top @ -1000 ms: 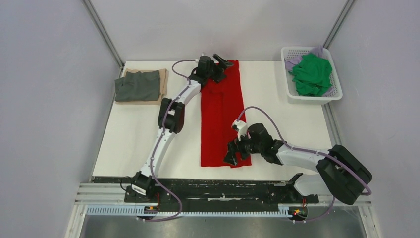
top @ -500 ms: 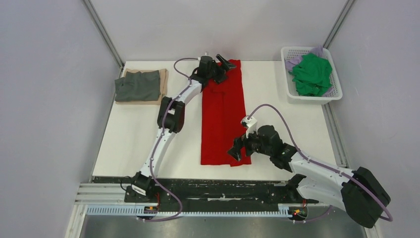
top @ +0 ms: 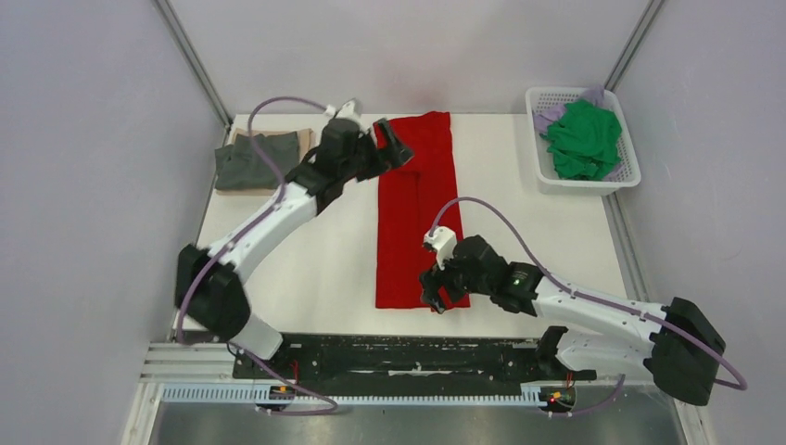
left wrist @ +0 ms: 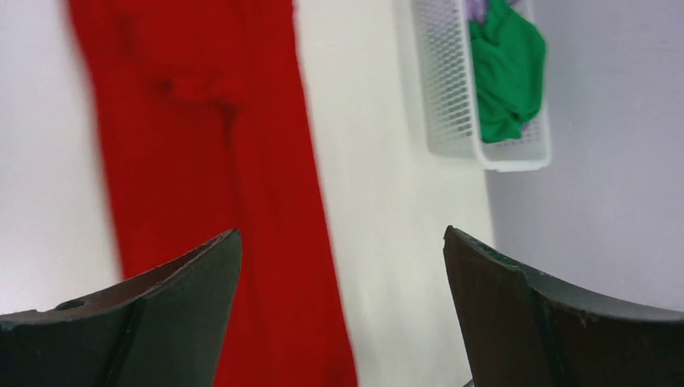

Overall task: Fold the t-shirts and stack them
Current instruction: Rotate the tshirt 90 degrees

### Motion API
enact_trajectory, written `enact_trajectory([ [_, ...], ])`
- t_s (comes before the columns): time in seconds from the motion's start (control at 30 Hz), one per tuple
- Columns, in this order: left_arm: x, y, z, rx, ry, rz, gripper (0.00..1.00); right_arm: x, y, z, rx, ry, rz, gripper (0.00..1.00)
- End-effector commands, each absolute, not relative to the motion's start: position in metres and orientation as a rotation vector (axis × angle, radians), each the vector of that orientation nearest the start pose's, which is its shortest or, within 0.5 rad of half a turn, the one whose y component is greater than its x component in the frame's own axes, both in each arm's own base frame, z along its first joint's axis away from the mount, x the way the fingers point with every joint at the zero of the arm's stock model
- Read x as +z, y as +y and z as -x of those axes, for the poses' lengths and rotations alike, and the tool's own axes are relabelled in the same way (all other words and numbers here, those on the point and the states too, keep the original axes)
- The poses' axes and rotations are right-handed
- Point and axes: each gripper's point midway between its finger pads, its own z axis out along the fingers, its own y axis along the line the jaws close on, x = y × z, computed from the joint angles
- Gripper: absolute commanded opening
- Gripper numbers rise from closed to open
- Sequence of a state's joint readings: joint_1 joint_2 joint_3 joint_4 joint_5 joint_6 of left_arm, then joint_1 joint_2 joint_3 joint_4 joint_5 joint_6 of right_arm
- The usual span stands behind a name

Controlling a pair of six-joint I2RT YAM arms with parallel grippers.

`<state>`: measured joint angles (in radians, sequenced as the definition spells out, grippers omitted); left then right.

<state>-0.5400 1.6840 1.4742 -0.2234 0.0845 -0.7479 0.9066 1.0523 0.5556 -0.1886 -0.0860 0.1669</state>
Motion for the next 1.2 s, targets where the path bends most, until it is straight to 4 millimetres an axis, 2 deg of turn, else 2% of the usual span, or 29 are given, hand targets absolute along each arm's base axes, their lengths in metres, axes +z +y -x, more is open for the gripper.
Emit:
enact_trajectory([
  [0.0,0.171,-0.220,-0.363,-0.584,2.201,0.312,1.00,0.080,0.254,-0.158,0.530,2.213,1.027,0.78],
  [0.07,0.145,-0.207,-0.331,-0.584,2.252,0.355,1.00,0.070,0.256,-0.154,0.518,2.239,1.060,0.71],
  [0.17,0.118,-0.196,-0.296,-0.590,2.315,0.375,1.00,0.057,0.256,-0.154,0.498,2.268,1.075,0.62],
  [0.37,0.073,-0.202,-0.243,-0.659,2.459,0.367,1.00,0.041,0.261,-0.162,0.453,2.296,1.066,0.39],
  [0.43,0.063,-0.202,-0.230,-0.650,2.494,0.347,1.00,0.037,0.260,-0.162,0.442,2.305,1.048,0.37],
  [0.57,0.056,-0.188,-0.224,-0.540,2.500,0.352,1.00,0.034,0.261,-0.159,0.432,2.308,1.046,0.36],
  [0.8,0.060,-0.192,-0.223,-0.551,2.502,0.310,1.00,0.032,0.262,-0.160,0.390,2.304,1.016,0.33],
  [1.17,0.059,-0.183,-0.225,-0.461,2.514,0.286,1.00,0.024,0.260,-0.155,0.364,2.330,0.999,0.26],
])
